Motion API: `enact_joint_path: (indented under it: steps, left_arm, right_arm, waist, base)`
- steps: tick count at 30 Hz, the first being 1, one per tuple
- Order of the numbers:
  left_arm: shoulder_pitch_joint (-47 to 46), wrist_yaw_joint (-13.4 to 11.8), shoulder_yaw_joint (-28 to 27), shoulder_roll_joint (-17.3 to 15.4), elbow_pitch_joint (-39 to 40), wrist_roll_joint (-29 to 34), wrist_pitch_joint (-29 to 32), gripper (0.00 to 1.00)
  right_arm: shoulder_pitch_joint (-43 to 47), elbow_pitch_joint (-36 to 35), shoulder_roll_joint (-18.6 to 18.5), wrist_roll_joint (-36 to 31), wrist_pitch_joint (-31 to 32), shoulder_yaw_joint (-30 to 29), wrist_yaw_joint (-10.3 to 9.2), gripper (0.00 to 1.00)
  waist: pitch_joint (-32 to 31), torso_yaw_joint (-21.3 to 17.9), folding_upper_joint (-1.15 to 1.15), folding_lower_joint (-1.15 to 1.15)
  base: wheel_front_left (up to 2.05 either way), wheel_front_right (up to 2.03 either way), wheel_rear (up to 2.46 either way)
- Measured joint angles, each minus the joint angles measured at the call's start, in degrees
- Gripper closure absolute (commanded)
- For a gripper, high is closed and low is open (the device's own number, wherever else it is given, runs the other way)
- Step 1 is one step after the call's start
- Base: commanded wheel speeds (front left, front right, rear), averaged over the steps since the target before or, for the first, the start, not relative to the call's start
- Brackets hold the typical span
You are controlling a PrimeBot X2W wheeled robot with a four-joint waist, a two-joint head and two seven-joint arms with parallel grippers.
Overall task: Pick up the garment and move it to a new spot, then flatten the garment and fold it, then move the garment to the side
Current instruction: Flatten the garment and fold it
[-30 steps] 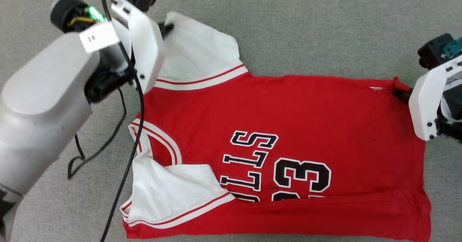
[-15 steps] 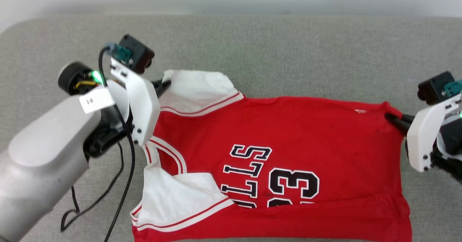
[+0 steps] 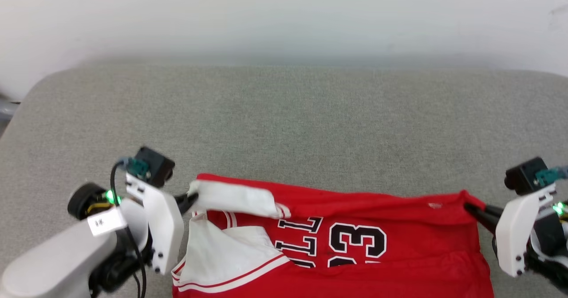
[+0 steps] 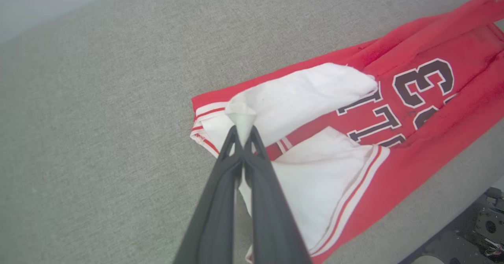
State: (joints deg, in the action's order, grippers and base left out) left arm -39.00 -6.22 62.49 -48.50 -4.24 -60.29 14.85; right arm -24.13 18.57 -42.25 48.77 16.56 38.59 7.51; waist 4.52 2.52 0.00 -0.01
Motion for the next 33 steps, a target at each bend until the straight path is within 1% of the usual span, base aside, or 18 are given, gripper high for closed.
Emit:
enact_joint_path:
  steps: [6,11,17,21,22,23,24,25,29,33]
  left_arm:
    - [6.4,-3.1,0.6,-1.9,3.5,-2.2,-1.9,1.0]
    - [10.4,-4.4,1.3,-2.1,4.0,-3.6,-3.3,1.0]
    - [13.0,-4.6,2.0,-1.7,2.5,-5.0,-4.3,1.0]
    - [14.1,-4.4,2.3,-0.7,0.5,-5.4,-5.0,1.0]
    - [14.2,-4.4,2.3,-0.3,-0.1,-5.4,-5.5,1.0]
    - [14.2,-4.5,2.2,0.1,-0.5,-5.3,-6.3,0.91]
    - [14.2,-4.7,2.0,0.3,-0.9,-5.0,-7.0,0.21]
    - [14.3,-5.0,1.7,0.5,-1.2,-4.9,-8.0,0.0]
    - [15.1,-6.9,0.0,1.7,-1.6,-3.9,-13.3,0.0]
    - [16.1,-9.6,-1.4,2.2,-1.5,-2.1,-18.7,0.0]
  right_arm:
    - [6.0,-1.8,-0.3,0.6,-0.4,-1.9,0.0,1.0]
    - [9.9,-2.5,0.3,0.7,-0.2,-3.2,0.0,1.0]
    - [13.2,-1.9,1.4,0.6,0.2,-4.6,0.0,1.0]
    - [14.8,-0.8,2.6,0.1,0.1,-4.7,0.0,1.0]
    - [14.9,-0.4,3.0,0.1,-0.3,-4.9,0.0,0.8]
    - [15.0,-0.1,3.4,0.1,-0.8,-5.3,0.0,0.07]
    - [15.1,0.0,3.6,0.1,-1.4,-5.7,0.0,0.0]
    - [15.1,-0.1,3.9,0.1,-1.7,-6.1,0.0,0.0]
    - [15.5,-2.0,4.0,0.2,-3.4,-7.7,0.0,0.0]
    - [16.7,-5.1,2.7,1.6,-4.5,-10.6,0.0,0.0]
  waist:
    - [-1.5,0.5,0.0,0.0]
    - [-1.6,0.4,0.0,0.0]
    - [-0.9,0.4,0.0,0.0]
    - [-0.3,0.5,0.0,0.01]
    - [-0.3,0.5,0.0,0.01]
    - [-0.3,0.4,0.0,0.01]
    - [-0.3,0.4,0.0,0.01]
    - [-0.4,0.4,0.0,0.01]
    - [-1.1,0.3,0.0,0.01]
    - [-1.9,0.3,0.0,0.01]
  base:
    - [0.0,0.0,0.0]
    - [0.0,0.0,0.0]
    - [0.0,0.0,0.0]
    - [0.0,0.0,0.0]
    - [0.0,0.0,0.0]
    - [0.0,0.0,0.0]
    - [0.0,0.0,0.0]
    - [0.0,0.0,0.0]
    - [0.0,0.0,0.0]
    - [0.0,0.0,0.0]
